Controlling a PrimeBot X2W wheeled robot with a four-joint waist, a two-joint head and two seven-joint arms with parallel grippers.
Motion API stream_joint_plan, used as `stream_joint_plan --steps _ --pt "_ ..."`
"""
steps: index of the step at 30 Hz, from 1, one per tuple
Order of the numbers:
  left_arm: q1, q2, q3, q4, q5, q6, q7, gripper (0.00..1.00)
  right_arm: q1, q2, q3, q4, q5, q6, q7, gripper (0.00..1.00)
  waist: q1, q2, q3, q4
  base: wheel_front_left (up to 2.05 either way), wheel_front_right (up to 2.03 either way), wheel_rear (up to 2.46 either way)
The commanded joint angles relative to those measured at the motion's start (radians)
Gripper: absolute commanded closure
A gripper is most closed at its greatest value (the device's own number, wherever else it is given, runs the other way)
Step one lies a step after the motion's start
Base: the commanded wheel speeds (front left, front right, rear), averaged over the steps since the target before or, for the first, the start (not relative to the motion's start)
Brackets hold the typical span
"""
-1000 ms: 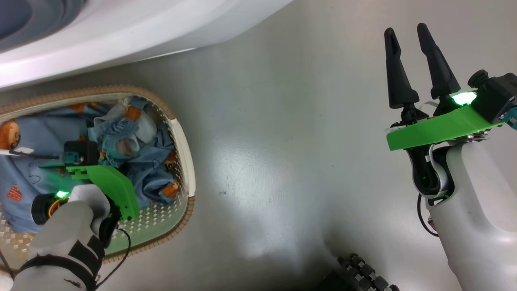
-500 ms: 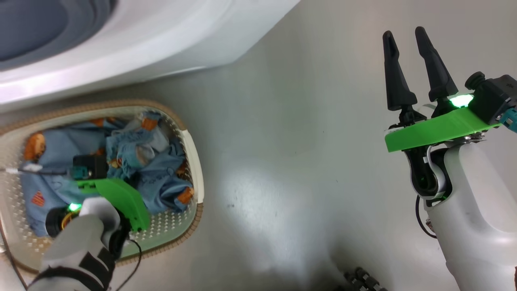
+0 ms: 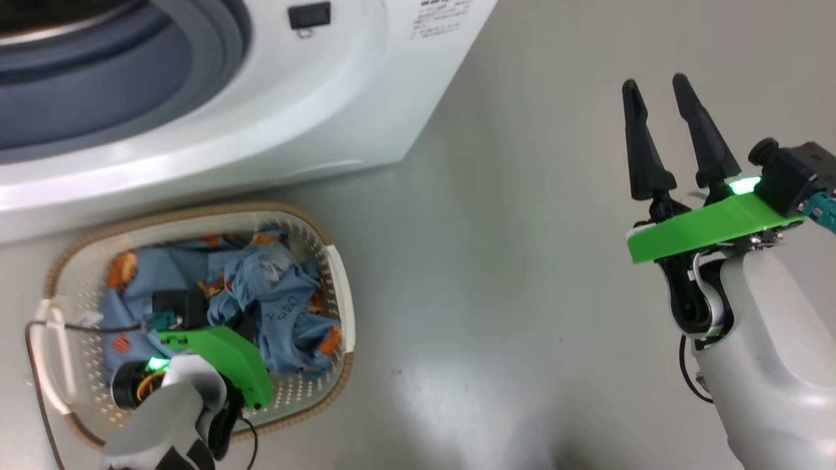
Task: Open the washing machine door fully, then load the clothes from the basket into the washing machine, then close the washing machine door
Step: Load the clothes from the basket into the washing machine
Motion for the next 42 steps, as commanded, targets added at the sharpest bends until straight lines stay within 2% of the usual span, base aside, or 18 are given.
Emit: stream_joint_plan --steps 1,11,18,23,32,42 --pt "0.035 0.034 0.015 -0.026 -0.018 -0.005 -0.019 1.0 0.043 -0.01 0.013 -0.013 0.003 0.004 -0.009 0.0 0.0001 -0.0001 -0.067 0.029 0.0 0.0 0.0" --pt "0.099 0.042 0.005 -0.152 -0.079 -0.005 -0.063 1.0 0.104 -0.034 0.008 0.018 0.016 0.004 -0.009 0.0 0.0001 -0.0001 -0.202 0.085 0.0 0.0 0.0" --pt "0.147 0.056 0.037 -0.269 -0.115 -0.005 -0.074 1.0 0.152 -0.062 0.006 0.033 0.026 0.004 -0.009 0.0 0.0001 -0.0001 -0.292 0.128 0.0 0.0 0.0" --pt "0.188 0.069 0.127 -0.384 -0.083 -0.005 -0.074 1.0 0.188 -0.075 0.004 0.04 0.032 0.004 -0.009 0.0 0.0001 -0.0001 -0.344 0.156 0.0 0.0 0.0" --pt "0.298 0.068 0.299 -0.578 0.037 -0.004 -0.075 1.0 0.241 -0.094 0.006 0.05 0.045 0.004 -0.009 0.0 0.0001 -0.0001 -0.44 0.191 0.0 0.0 0.0" --pt "0.416 0.061 0.51 -0.867 0.206 0.05 -0.075 1.0 0.277 -0.108 0.011 0.038 0.049 0.004 -0.009 0.0 0.0001 -0.0001 -0.493 0.201 0.0 0.0 0.0"
